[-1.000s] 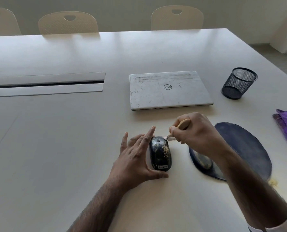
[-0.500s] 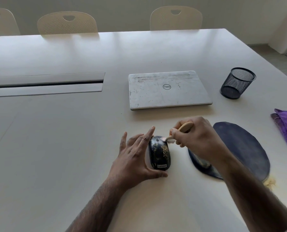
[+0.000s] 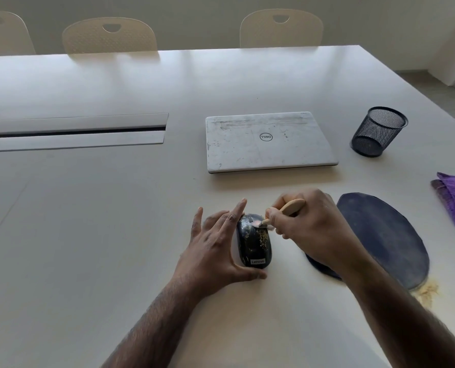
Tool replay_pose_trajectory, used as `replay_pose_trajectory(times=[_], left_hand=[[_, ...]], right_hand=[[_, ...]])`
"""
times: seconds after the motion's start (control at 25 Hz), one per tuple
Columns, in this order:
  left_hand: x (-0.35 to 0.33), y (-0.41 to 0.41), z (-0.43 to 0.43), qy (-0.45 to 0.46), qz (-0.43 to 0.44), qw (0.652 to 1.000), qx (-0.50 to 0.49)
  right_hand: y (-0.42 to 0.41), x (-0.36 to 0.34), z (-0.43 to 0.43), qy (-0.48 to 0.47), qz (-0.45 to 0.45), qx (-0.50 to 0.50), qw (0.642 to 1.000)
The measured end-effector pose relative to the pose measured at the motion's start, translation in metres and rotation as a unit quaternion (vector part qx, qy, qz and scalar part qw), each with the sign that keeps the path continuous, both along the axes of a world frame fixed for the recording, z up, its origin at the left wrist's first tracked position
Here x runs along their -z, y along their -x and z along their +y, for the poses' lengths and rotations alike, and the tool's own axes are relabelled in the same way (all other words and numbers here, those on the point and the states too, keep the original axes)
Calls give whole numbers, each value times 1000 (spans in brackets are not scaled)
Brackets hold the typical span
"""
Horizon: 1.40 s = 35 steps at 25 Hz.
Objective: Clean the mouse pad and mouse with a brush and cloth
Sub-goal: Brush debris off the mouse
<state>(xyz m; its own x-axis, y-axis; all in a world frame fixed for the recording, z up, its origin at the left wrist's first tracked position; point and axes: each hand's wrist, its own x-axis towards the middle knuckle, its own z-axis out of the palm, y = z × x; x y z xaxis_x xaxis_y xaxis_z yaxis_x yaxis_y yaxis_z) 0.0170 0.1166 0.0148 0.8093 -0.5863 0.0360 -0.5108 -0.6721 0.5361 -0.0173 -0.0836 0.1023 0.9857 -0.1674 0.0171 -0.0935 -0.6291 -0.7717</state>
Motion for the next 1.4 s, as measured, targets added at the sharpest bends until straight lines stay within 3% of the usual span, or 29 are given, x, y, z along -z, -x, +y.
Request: replay_pose_trajectory(times=[1.24,1.4], left_hand=[[2,1,0,8,1,1000,-2],[2,1,1,13,1,1000,-3]], right_hand=[[23,7,10,22,-39,70,996],[38,4,20,34,-57,36,997]])
